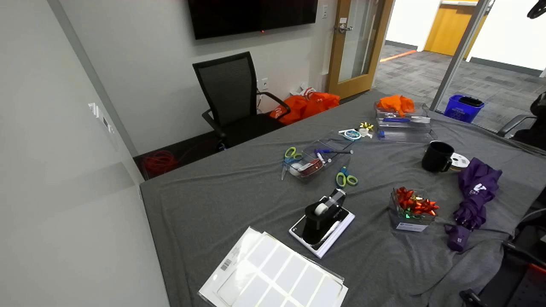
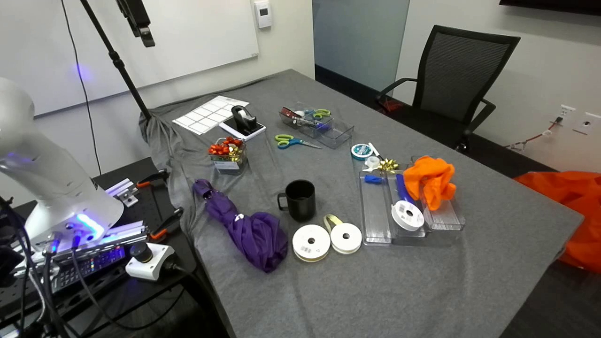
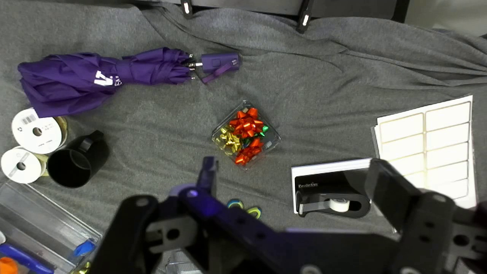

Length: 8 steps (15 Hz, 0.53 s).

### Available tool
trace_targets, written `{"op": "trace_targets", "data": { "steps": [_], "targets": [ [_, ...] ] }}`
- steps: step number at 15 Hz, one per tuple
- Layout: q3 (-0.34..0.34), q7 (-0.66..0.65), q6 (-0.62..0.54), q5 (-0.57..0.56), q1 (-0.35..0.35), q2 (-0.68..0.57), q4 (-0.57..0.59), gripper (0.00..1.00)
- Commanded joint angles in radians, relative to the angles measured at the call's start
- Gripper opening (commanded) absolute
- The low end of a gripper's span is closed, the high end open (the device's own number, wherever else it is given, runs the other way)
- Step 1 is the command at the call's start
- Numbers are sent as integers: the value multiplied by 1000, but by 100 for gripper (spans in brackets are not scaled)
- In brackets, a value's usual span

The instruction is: Move the cup to the left

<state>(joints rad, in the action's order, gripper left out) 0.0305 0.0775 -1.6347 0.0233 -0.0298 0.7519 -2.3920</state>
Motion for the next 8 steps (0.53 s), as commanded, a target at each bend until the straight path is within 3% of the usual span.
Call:
{"op": "trace_targets", "data": {
  "steps": [1, 4, 8],
  "targets": [
    [47, 52, -35, -22, 23, -27, 9, 100],
    [80, 76, -98, -34, 39, -52, 3, 100],
    [77, 66, -102, -63, 55, -70, 5, 100]
  ]
}}
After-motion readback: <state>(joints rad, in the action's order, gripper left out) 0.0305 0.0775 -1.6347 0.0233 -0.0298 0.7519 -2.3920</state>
